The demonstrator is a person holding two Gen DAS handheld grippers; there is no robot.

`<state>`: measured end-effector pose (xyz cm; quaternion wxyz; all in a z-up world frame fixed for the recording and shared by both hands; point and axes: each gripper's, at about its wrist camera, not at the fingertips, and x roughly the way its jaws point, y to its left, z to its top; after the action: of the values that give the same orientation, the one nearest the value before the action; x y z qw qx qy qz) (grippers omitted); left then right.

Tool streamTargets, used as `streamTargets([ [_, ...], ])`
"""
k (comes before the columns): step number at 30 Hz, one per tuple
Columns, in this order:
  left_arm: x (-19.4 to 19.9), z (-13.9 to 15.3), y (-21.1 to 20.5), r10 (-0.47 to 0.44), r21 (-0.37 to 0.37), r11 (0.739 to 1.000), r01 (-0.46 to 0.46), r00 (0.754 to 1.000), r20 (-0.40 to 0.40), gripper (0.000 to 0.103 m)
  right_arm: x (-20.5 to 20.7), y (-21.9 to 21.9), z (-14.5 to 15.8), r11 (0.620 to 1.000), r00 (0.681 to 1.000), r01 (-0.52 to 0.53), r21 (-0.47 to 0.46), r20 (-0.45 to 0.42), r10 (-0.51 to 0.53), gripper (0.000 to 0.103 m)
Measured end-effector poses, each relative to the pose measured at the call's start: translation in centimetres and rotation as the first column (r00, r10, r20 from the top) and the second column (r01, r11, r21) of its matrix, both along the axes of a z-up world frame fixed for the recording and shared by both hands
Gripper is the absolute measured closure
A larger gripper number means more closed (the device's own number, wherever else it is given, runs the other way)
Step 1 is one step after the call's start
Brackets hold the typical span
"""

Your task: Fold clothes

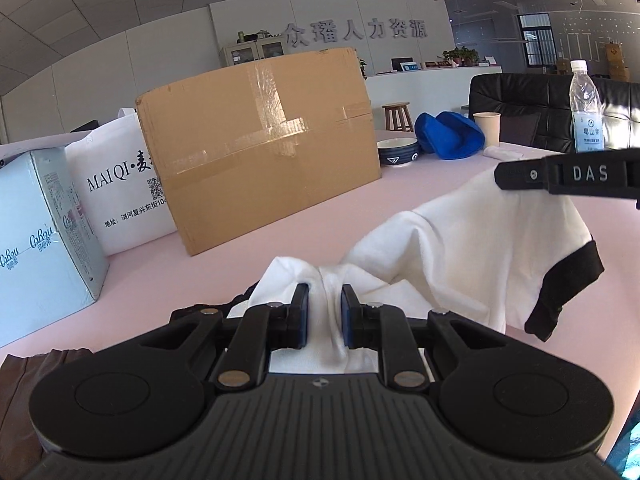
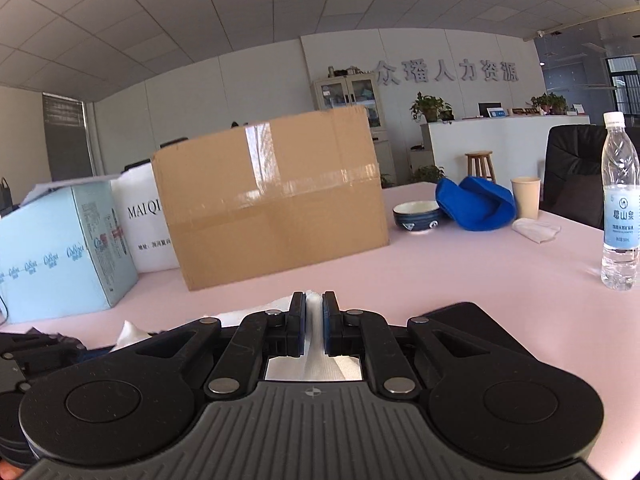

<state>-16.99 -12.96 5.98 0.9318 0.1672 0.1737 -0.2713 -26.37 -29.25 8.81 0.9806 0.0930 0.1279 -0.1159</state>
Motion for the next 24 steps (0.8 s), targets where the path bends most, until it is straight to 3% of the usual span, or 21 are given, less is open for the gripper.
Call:
streamTargets([
  [1,0.0,-0.3,-0.1,0.005,-0.002,1.000,-0.005,1.000,-0.007,0.082,0.3,0.0,-0.7,1.000,1.000,0.000,-0.019,-0.018,-0.001,0.095],
  [2,0.0,-0.6,0.0,0.004,-0.013,1.000,-0.004,1.000,-0.012,0.069,0.7,0.1,-1.1,1.000,1.000,-0.003,-0.028,-0.030,0.002,0.095],
  [3,-0.1,-1.0,0.0,0.002,-0.024,1.000,-0.003,1.000,-0.018,0.041,1.5,0.2,-1.5,0.999,0.998,-0.024,-0.029,-0.052,0.022,0.092],
  [5,0.0,-1.5,0.2,-0.002,-0.041,0.999,0.001,1.000,-0.027,0.005,2.4,0.3,-2.3,0.998,0.995,-0.053,-0.029,-0.081,0.050,0.078],
  [7,-0.2,-2.0,0.3,0.005,-0.057,0.998,-0.007,0.999,-0.034,0.005,2.9,-0.2,-2.6,0.998,0.996,-0.056,-0.017,-0.067,0.055,0.026],
  [8,-0.2,-2.1,0.2,0.012,-0.053,0.998,-0.014,0.999,-0.040,0.003,3.0,-0.4,-2.7,0.998,0.997,-0.055,-0.005,-0.047,0.055,0.019],
  [12,-0.5,-2.4,0.5,0.039,-0.039,0.998,-0.040,0.999,-0.038,0.002,3.4,-0.9,-2.1,0.997,0.998,-0.063,0.037,-0.011,0.064,0.013],
  [19,-1.6,-2.1,1.7,0.068,-0.015,0.998,-0.068,0.998,0.018,0.002,3.6,-0.5,-1.5,0.996,0.996,-0.084,0.039,0.007,0.084,0.013],
  [21,-1.9,-1.7,3.0,0.056,-0.033,0.998,-0.055,0.998,0.032,0.002,3.2,-0.1,-1.2,0.995,0.994,-0.100,0.030,0.044,0.098,0.012],
  [24,-1.5,-0.9,5.9,0.051,-0.090,0.995,-0.048,0.998,0.029,0.000,2.5,1.2,-0.9,0.978,0.973,-0.210,-0.015,0.091,0.211,0.004],
])
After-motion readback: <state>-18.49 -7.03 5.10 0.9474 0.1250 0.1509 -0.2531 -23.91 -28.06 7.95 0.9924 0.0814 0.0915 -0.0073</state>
